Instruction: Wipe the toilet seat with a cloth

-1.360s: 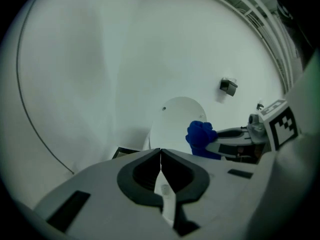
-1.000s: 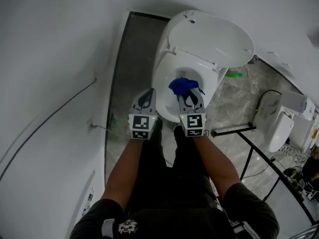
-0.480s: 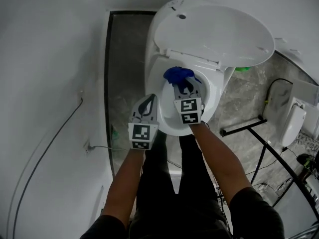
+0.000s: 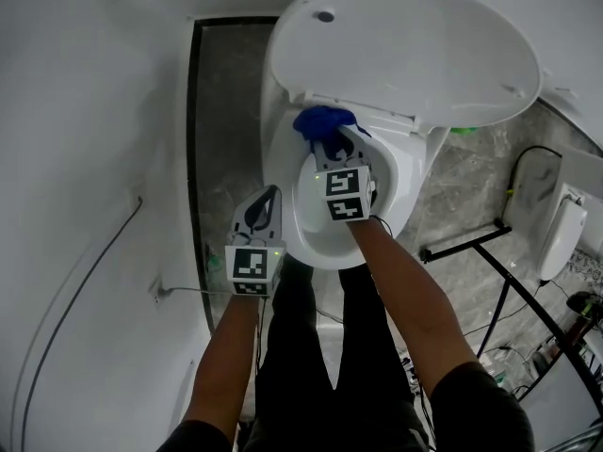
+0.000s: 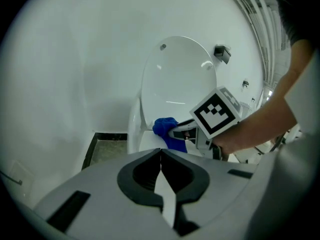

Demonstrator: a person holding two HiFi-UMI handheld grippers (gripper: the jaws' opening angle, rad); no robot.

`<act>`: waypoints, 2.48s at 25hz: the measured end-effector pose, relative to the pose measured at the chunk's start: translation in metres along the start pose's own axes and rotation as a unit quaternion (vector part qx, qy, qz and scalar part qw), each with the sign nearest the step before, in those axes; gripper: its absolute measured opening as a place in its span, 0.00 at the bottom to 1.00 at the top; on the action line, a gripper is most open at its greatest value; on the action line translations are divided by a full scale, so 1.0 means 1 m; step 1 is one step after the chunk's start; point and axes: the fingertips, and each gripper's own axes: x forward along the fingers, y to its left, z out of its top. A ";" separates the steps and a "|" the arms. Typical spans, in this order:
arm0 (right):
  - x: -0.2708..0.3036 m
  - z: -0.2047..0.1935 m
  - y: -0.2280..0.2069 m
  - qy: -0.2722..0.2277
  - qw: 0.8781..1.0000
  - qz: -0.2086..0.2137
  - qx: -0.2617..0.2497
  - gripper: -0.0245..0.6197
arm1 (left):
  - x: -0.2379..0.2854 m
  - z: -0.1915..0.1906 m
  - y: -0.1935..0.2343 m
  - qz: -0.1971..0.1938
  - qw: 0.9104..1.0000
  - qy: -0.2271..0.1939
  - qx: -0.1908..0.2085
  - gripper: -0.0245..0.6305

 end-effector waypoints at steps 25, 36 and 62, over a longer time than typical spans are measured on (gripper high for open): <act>-0.049 -0.054 -0.115 0.029 0.996 -0.057 0.058 0.18 | 0.038 -0.011 -0.058 -0.006 1.000 0.014 0.007 0.05; -0.101 -0.113 -0.154 0.053 0.992 -0.073 0.091 0.18 | 0.035 -0.018 -0.076 -0.007 1.000 0.020 0.006 0.05; -0.197 -0.230 -0.020 0.120 0.990 0.047 -0.065 0.18 | 0.029 -0.038 -0.086 -0.009 1.000 0.026 -0.014 0.05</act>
